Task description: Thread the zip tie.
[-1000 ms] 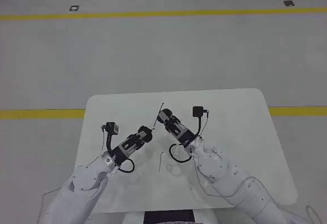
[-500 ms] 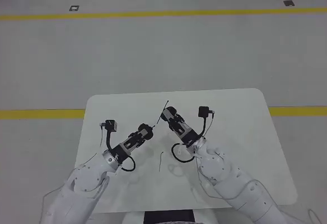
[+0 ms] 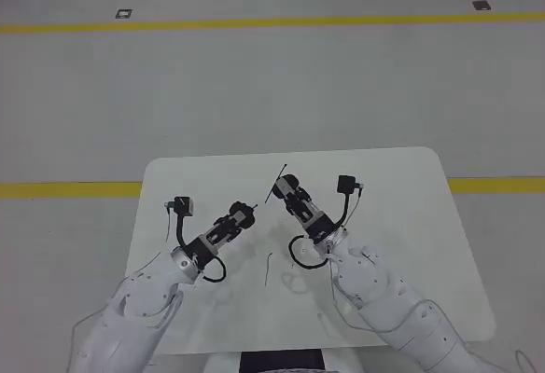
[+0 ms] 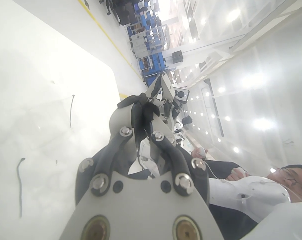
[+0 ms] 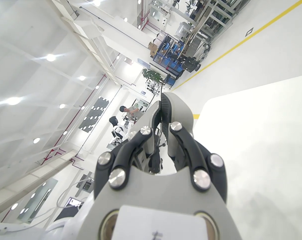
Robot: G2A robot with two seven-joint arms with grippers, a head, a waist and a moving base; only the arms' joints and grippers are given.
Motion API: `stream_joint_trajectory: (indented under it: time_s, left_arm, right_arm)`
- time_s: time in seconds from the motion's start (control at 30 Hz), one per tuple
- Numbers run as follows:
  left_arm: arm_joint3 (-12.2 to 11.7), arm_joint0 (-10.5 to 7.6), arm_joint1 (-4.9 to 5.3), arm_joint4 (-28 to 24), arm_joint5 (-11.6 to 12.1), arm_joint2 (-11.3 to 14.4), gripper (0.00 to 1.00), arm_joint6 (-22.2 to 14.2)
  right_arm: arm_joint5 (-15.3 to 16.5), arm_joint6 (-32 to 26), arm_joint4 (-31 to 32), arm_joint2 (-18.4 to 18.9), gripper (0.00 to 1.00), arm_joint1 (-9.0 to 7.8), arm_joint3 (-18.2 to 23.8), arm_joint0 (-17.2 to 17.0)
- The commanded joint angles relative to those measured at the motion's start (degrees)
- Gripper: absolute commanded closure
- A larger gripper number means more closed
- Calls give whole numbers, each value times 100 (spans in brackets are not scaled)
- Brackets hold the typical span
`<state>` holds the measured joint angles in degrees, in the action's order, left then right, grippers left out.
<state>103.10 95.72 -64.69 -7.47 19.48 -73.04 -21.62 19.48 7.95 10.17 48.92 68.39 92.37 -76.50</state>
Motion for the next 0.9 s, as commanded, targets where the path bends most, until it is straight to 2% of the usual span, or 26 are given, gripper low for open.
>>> stream_joint_trajectory:
  time_s: [0.0, 0.07, 0.17, 0.27, 0.5, 0.7, 0.87]
  left_arm:
    - [167, 76, -7, 199, 0, -17, 100, 163]
    - [303, 185, -13, 106, 0, -101, 100, 214]
    - [419, 309, -24, 253, 0, -210, 100, 276]
    - [483, 361, -38, 624, 0, -231, 100, 450]
    - [489, 287, -30, 1165, 0, -54, 100, 900]
    - [502, 171, 61, 1536, 0, 157, 100, 1270]
    - [521, 111, 228, 2028, 0, 425, 100, 1843]
  right_arm:
    - [0, 0, 0, 0, 100, 0, 0, 0]
    - [0, 0, 0, 0, 100, 0, 0, 0]
    - [0, 0, 0, 0, 100, 0, 0, 0]
    - [0, 0, 0, 0, 100, 0, 0, 0]
    - [0, 0, 0, 0, 100, 0, 0, 0]
    - [0, 0, 0, 0, 100, 0, 0, 0]
    - [0, 0, 0, 0, 100, 0, 0, 0]
